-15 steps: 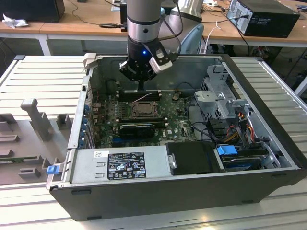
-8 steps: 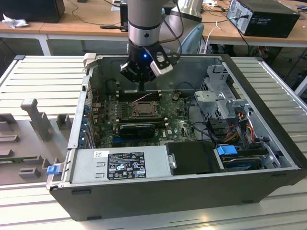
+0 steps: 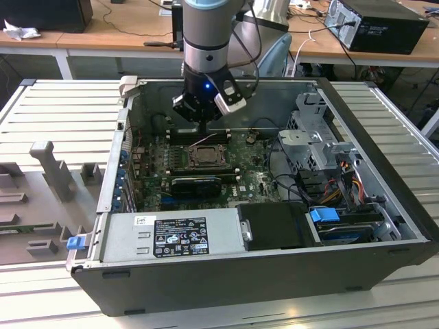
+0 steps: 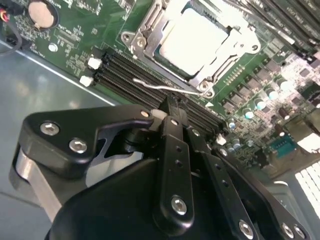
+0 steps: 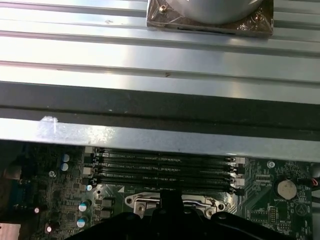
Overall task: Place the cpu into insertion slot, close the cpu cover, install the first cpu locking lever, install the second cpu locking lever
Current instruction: 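Install the first cpu locking lever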
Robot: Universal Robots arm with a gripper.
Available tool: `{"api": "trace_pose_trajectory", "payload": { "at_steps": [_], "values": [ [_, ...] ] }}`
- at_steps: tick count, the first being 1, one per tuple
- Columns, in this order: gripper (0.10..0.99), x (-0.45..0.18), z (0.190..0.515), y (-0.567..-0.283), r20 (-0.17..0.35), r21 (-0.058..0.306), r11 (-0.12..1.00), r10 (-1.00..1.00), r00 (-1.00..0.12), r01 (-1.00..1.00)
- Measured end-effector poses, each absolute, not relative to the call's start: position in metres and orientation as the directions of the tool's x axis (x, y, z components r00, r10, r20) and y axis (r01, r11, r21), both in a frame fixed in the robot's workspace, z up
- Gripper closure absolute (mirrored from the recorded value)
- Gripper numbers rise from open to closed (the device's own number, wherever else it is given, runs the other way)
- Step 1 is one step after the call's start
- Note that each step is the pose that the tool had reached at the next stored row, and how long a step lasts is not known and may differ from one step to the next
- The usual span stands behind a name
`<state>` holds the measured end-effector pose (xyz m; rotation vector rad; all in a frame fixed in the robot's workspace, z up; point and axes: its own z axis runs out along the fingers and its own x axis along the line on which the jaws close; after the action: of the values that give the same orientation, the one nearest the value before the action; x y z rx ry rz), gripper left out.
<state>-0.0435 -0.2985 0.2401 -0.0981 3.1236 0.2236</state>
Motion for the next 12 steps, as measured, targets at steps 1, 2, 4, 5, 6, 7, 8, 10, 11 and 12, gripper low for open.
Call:
{"api": "trace_pose_trajectory", "payload": {
  "at_steps": [1,2,4,5,6,7,8,10,11,12],
  "values": [
    [0.98,-0.0435,0.2398,-0.2985,-0.013,0.142,0.988,-0.062,-0.998,-0.063],
    [0.98,-0.0435,0.2395,-0.2985,-0.013,0.142,0.988,-0.062,-0.998,-0.063],
    [0.98,-0.0435,0.2391,-0.2985,-0.013,0.142,0.988,-0.062,-0.998,-0.063],
    [0.98,-0.0435,0.2389,-0.2985,-0.013,0.142,0.988,-0.061,-0.998,-0.063],
    [0.98,-0.0435,0.2388,-0.2985,-0.013,0.142,0.988,-0.062,-0.998,-0.063],
    [0.98,-0.0434,0.2387,-0.2985,-0.013,0.142,0.988,-0.062,-0.998,-0.063],
    [0.98,-0.0434,0.2386,-0.2985,-0.013,0.142,0.988,-0.062,-0.998,-0.063],
    [0.98,-0.0434,0.2382,-0.2985,-0.013,0.142,0.988,-0.062,-0.998,-0.063],
    [0.98,-0.0434,0.238,-0.2985,-0.013,0.142,0.988,-0.062,-0.998,-0.063],
    [0.98,-0.0434,0.2377,-0.2985,-0.013,0.142,0.988,-0.062,-0.998,-0.063]
  ]
}}
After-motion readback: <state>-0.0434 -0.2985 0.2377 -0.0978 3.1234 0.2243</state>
